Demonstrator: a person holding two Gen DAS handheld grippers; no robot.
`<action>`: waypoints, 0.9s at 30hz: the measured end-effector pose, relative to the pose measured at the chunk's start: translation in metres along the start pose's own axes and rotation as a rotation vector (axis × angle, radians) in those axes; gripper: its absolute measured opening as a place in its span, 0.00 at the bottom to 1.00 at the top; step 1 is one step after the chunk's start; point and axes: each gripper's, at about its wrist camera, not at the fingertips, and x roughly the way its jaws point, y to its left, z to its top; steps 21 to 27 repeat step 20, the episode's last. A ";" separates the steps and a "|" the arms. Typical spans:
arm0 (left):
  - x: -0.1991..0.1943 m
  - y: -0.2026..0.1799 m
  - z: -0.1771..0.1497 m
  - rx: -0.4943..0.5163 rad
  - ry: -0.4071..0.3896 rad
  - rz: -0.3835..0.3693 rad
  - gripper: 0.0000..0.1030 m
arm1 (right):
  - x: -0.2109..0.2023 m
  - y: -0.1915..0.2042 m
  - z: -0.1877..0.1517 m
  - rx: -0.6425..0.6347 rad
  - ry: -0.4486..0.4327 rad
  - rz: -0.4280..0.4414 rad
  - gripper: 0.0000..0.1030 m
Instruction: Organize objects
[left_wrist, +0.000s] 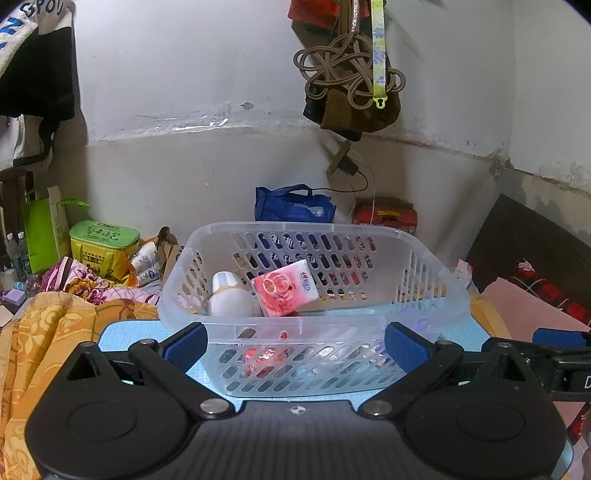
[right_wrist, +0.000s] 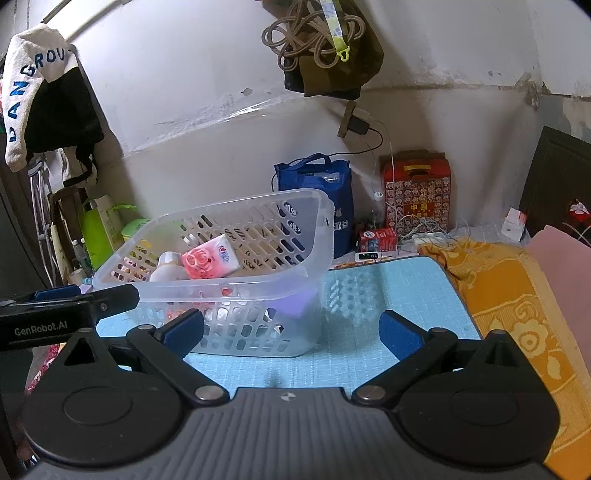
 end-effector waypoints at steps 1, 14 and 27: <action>0.000 0.000 0.000 0.000 0.000 -0.001 1.00 | 0.000 0.001 0.000 0.000 0.001 -0.002 1.00; -0.001 -0.003 -0.002 0.015 0.000 0.008 1.00 | -0.001 0.000 -0.001 -0.003 0.004 -0.007 1.00; -0.008 -0.009 -0.003 0.052 -0.044 0.038 1.00 | -0.001 0.001 -0.003 -0.010 0.003 -0.014 1.00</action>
